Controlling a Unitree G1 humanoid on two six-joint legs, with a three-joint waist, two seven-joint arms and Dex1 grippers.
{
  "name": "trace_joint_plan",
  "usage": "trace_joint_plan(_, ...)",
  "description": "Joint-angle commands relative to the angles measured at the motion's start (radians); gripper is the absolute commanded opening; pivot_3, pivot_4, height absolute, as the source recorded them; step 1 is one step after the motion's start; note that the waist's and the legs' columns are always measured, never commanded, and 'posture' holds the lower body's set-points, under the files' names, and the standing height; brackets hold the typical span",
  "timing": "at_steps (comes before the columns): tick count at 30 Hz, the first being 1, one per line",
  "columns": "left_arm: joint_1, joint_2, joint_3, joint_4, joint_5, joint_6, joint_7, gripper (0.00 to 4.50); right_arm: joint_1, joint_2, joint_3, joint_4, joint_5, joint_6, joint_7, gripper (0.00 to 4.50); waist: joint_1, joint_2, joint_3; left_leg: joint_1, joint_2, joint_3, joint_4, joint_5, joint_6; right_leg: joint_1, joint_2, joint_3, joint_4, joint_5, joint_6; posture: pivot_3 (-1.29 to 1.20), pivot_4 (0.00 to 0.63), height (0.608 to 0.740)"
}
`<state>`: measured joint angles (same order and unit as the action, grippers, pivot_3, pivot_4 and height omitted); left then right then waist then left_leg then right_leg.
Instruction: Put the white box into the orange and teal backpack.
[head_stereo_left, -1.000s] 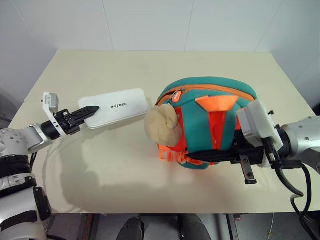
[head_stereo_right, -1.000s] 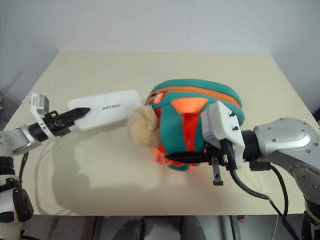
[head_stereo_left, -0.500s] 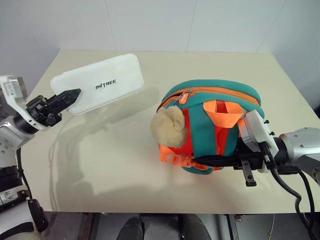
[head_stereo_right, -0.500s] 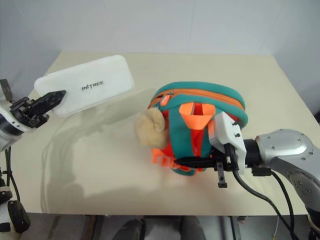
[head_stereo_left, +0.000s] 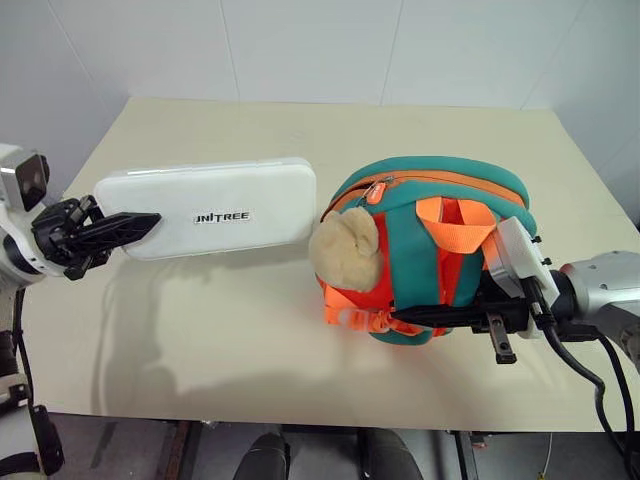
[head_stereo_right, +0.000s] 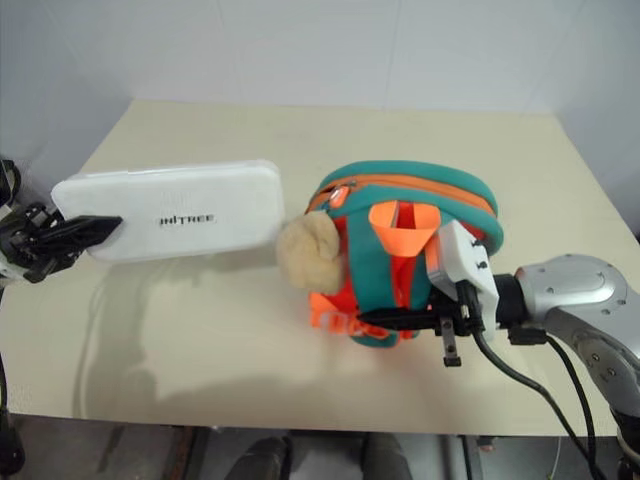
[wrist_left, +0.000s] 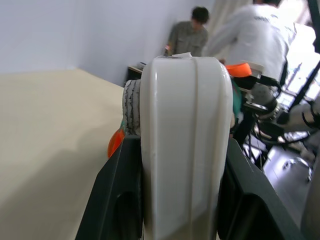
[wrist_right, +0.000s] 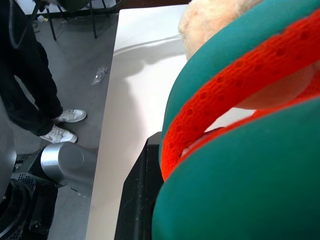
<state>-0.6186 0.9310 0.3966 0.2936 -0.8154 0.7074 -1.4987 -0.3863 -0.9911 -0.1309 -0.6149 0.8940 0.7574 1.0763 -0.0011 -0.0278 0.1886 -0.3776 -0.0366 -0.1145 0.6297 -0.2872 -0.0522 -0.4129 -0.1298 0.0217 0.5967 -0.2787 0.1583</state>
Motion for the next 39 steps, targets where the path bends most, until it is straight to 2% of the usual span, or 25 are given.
trace_joint_plan(1,-0.085,0.017,-0.034,0.075,0.043,-0.067,-0.034,1.32,-0.022,0.010,-0.002,-0.004,-0.003,-0.025,0.001,0.55,0.000,0.000,0.000,0.000,0.000,0.000,0.000,0.000,0.000,0.000,0.000,0.000,0.000,0.000,0.000,0.00,0.150,0.740)
trace_joint_plan(9,-0.217,0.011,-0.141,0.170,0.113,-0.155,-0.109,1.32,-0.012,0.015,-0.009,-0.010,-0.003,-0.025,-0.014,0.55,-0.002,0.000,0.000,0.000,0.000,0.000,0.000,0.000,0.000,0.000,0.001,0.000,0.005,0.000,0.000,0.00,0.150,0.740)
trace_joint_plan(20,-0.275,0.003,-0.296,0.137,0.078,-0.217,-0.116,1.32,-0.007,0.024,-0.006,-0.023,-0.003,-0.025,-0.050,0.55,-0.002,0.000,0.000,0.000,0.000,0.000,0.001,0.000,0.000,0.000,0.001,0.000,0.006,0.000,0.000,0.00,0.150,0.740)
trace_joint_plan(34,-0.329,-0.024,-0.381,0.064,0.059,-0.300,-0.116,1.32,-0.023,0.037,0.011,-0.017,-0.016,-0.030,-0.065,0.55,-0.001,0.000,0.000,0.000,0.000,0.000,0.002,0.000,0.000,0.000,0.001,0.000,0.006,0.000,0.000,0.00,0.150,0.740)
trace_joint_plan(39,-0.353,-0.043,-0.417,0.059,0.119,-0.326,-0.116,1.32,-0.034,0.046,0.025,-0.012,-0.025,-0.029,-0.067,0.55,-0.002,0.000,0.000,0.000,0.000,0.000,0.002,0.000,0.000,0.000,0.001,0.000,0.006,0.000,0.000,0.00,0.150,0.740)
